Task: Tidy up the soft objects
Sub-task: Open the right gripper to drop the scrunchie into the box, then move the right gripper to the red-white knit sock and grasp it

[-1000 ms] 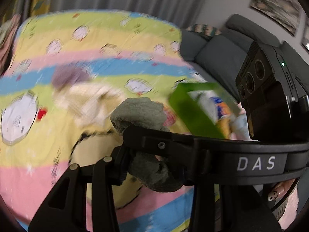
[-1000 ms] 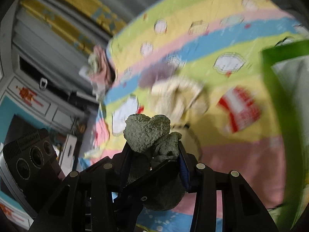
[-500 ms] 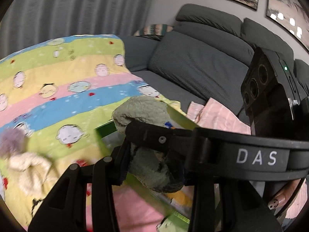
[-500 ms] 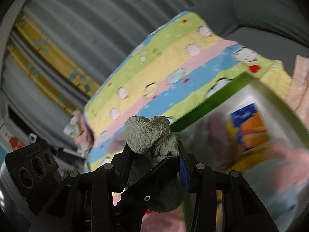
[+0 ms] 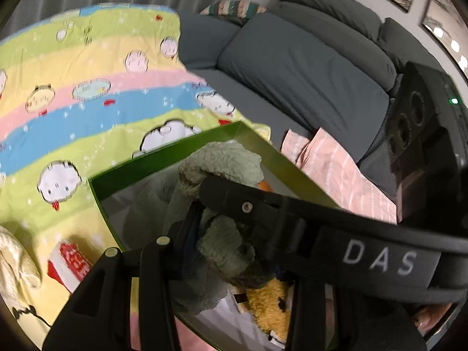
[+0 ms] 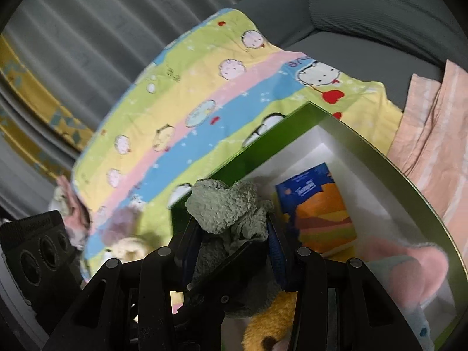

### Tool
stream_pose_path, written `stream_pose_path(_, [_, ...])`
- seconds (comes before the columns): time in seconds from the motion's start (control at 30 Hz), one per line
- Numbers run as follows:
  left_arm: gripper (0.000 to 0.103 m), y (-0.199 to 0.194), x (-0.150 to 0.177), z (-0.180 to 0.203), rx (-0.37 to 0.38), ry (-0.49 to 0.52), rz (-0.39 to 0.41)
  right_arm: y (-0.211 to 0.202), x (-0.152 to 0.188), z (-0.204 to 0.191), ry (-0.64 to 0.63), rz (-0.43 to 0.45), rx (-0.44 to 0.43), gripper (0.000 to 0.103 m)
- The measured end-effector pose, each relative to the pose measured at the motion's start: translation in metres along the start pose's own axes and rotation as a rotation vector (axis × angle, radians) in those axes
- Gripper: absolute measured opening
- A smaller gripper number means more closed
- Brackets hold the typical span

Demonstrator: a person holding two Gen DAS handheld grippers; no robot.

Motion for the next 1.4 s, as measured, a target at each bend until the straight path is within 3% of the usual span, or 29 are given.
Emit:
stream_pose_path(0.17, [0.043, 0.014, 0.008, -0.010, -0.033, -0.046, -0.067, 0.008, 0.001, 0.006, -0.005, -0.014, 0.068, 0.046])
stream_pose_path(0.4, [0.079, 0.001, 0.013, -0.018, -0.093, -0.065, -0.062, -0.008, -0.001, 0.008, 0.021, 0.037, 0.062, 0.049])
stream_pose_path(0.47, [0.080, -0.009, 0.013, -0.020, -0.059, -0.095, -0.049, -0.018, -0.003, 0.009, 0.044, 0.077, 0.037, 0.066])
stream_pose_path(0.53, [0.081, -0.020, 0.012, -0.021, -0.034, -0.130, -0.030, -0.027, -0.005, 0.009, 0.056, 0.113, 0.014, 0.074])
stream_pose_path(0.73, [0.089, -0.063, 0.019, -0.035, -0.077, -0.175, 0.039, -0.049, -0.004, -0.004, 0.036, 0.185, -0.033, 0.079])
stream_pose_path(0.83, [0.089, -0.089, 0.031, -0.054, -0.096, -0.232, 0.083, -0.057, 0.000, -0.022, -0.004, 0.209, -0.062, 0.090])
stream_pose_path(0.9, [0.089, -0.105, 0.041, -0.070, -0.139, -0.258, 0.102, -0.059, 0.006, -0.038, -0.047, 0.219, -0.082, 0.091])
stream_pose_path(1.13, [0.089, -0.156, 0.097, -0.146, -0.338, -0.385, 0.124, -0.030, 0.036, -0.102, -0.204, 0.123, -0.119, 0.091])
stream_pose_path(1.3, [0.089, -0.174, 0.137, -0.190, -0.426, -0.456, 0.109, 0.021, 0.069, -0.135, -0.339, 0.000, 0.012, 0.091])
stream_pose_path(1.4, [0.089, -0.181, 0.155, -0.210, -0.454, -0.522, 0.102, 0.049, 0.084, -0.146, -0.396, -0.060, 0.044, 0.091])
Point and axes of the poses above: each gripper's, at about its wrist camera, not at the fingertips, and y roughly the way its jaws point, z to its right, x to its underside, the point moved 7 cm from there along y, roughly the way its jaws point, and after that the axes turned 3 degrees about -x, right-handed, at the moved point
